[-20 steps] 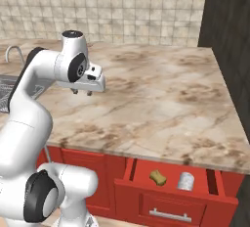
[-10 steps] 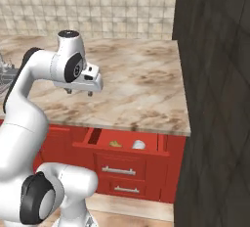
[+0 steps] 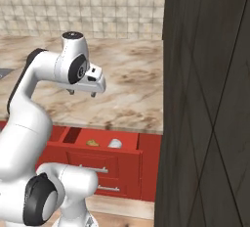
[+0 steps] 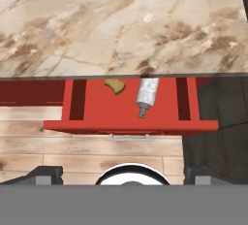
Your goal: Restock the sink supplies by placing the sponge and soap dispenser on the counter and next to the sink. Make sure the soap dispenser is upright.
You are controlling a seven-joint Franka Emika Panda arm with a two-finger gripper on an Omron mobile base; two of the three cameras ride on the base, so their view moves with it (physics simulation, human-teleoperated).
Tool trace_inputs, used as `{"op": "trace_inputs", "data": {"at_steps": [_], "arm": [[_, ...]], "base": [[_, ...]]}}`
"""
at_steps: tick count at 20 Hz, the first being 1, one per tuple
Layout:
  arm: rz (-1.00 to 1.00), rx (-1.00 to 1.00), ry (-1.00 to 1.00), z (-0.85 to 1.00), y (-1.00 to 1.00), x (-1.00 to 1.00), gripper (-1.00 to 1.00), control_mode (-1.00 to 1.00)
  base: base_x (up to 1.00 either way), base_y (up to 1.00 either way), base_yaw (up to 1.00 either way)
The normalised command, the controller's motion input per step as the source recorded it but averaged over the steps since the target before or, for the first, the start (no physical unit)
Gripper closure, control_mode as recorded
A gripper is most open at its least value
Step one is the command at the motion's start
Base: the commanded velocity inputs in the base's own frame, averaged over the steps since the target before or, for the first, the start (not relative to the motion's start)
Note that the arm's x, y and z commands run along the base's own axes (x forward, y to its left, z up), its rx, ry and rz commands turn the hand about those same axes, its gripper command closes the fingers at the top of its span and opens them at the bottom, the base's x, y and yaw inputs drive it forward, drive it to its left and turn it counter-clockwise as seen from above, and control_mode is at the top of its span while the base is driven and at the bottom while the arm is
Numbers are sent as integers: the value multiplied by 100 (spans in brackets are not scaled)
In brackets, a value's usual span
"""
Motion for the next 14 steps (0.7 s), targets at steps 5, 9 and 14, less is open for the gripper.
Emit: {"op": "trace_inputs", "data": {"at_steps": [5, 9, 14], "arm": [[0, 0, 7, -34, 0, 12, -100, -100], [0, -1, 24, -100, 0, 52, -100, -100], [0, -3, 22, -100, 0, 46, -100, -100]], "base": [[2, 0, 0], [0, 0, 0], [0, 0, 0]]}}
